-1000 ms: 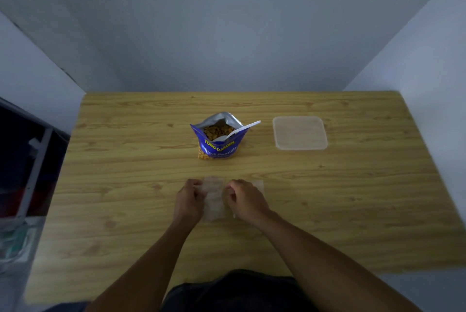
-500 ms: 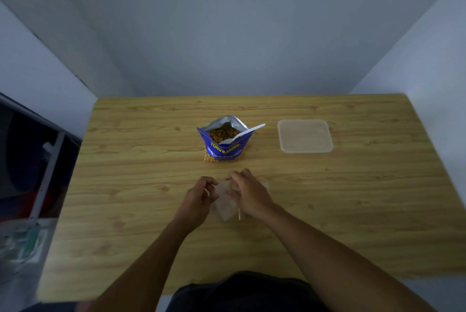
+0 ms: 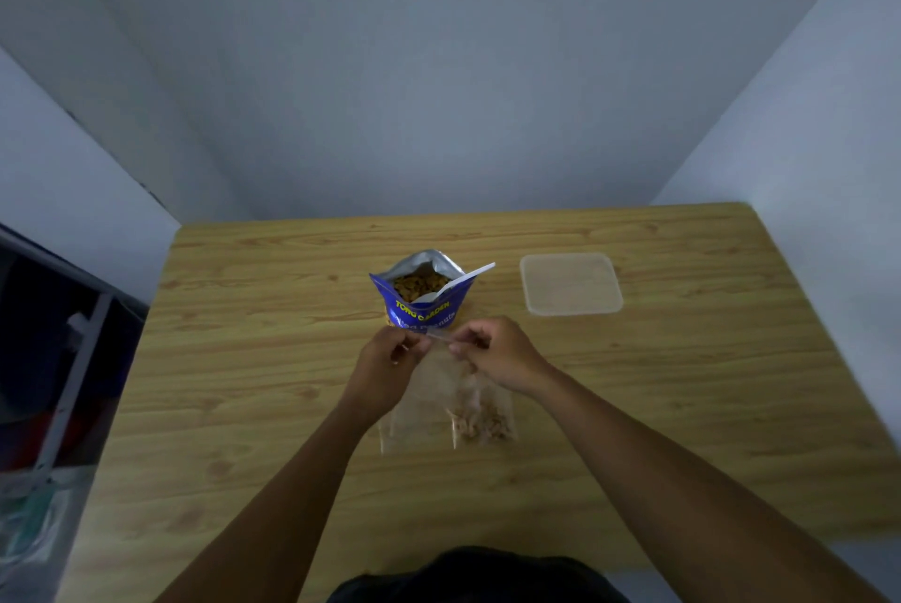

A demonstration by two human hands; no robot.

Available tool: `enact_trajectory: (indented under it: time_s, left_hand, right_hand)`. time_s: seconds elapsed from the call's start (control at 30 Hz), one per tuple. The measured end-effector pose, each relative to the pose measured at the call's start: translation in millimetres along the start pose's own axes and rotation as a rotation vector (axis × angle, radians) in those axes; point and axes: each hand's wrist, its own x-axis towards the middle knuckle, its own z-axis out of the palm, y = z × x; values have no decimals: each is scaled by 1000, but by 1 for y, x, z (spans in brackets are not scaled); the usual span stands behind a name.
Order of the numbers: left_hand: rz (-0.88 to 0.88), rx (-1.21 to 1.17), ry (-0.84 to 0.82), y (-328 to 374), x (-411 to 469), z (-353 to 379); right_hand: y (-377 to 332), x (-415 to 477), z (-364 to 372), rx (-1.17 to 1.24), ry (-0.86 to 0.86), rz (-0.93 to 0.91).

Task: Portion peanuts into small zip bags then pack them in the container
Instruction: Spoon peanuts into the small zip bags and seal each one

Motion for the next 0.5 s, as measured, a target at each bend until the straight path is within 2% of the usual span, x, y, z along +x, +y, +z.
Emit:
enact_trajectory:
  time_s: [0.23, 0.37, 0.5]
  left_hand:
    - [-111, -180, -193, 28, 7, -4]
    - [-178, -252, -169, 36, 9, -3]
    - [-225, -314, -134, 40, 10, -4]
  right_hand:
    - [-28, -2, -22, 175, 49, -6]
    - [-33, -1, -29, 153, 114, -39]
    - [-40, -3, -36, 129, 96, -37]
